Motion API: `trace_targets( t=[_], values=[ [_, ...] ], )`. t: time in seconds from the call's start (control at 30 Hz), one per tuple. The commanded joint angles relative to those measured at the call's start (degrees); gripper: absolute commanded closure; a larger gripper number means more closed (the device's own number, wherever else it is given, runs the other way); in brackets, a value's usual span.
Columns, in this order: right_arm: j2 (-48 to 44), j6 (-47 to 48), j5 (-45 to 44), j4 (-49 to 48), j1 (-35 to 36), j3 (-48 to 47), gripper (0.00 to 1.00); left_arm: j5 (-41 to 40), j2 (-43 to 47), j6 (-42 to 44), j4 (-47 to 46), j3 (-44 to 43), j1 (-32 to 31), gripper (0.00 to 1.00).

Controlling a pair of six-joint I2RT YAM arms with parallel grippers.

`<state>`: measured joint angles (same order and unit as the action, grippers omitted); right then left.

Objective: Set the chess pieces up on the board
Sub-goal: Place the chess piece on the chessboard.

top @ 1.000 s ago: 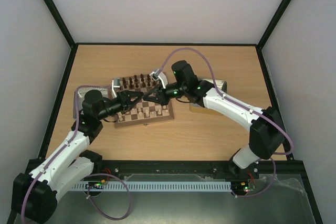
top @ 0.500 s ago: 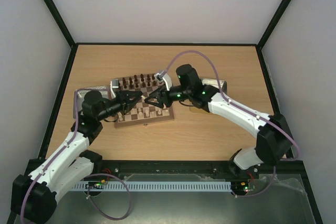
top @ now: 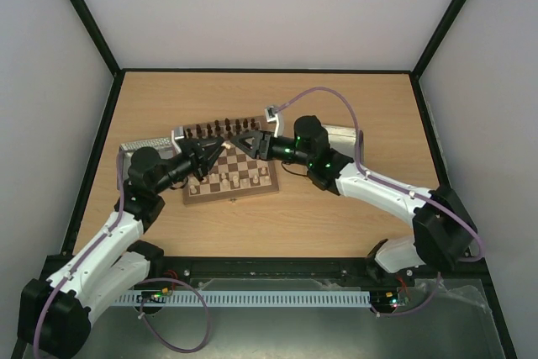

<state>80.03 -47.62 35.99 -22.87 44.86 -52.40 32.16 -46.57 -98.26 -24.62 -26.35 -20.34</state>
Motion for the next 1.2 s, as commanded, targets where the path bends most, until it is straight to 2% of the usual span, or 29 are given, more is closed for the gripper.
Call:
trace_targets(
  t=[0.0,0.17,0.4,0.5,1.17],
  values=[
    [1.9,-8.4,2.4,-10.7,1.6,-1.0,0.47,-1.6,1.1,-5.7,-4.0,1.4,-0.2,0.92],
    [2.7,-9.2,0.9,-10.4,4.3,-2.2,0.49,-3.8,2.4,-6.6,-4.3,1.6,-0.2,0.93],
    [3.1,-10.1,-4.8,-6.8,5.4,-2.6,0.73,-4.0,3.1,-6.9,-3.8,2.1,-0.2,0.93],
    [3.2,-10.6,-6.3,-6.1,5.4,-3.0,0.78,-3.8,3.4,-7.2,-3.8,2.6,-0.2,0.93],
    [5.0,-12.2,-4.4,-4.7,6.2,-5.0,0.79,-4.4,3.7,-7.4,-4.0,3.2,-0.2,0.93]
  ],
)
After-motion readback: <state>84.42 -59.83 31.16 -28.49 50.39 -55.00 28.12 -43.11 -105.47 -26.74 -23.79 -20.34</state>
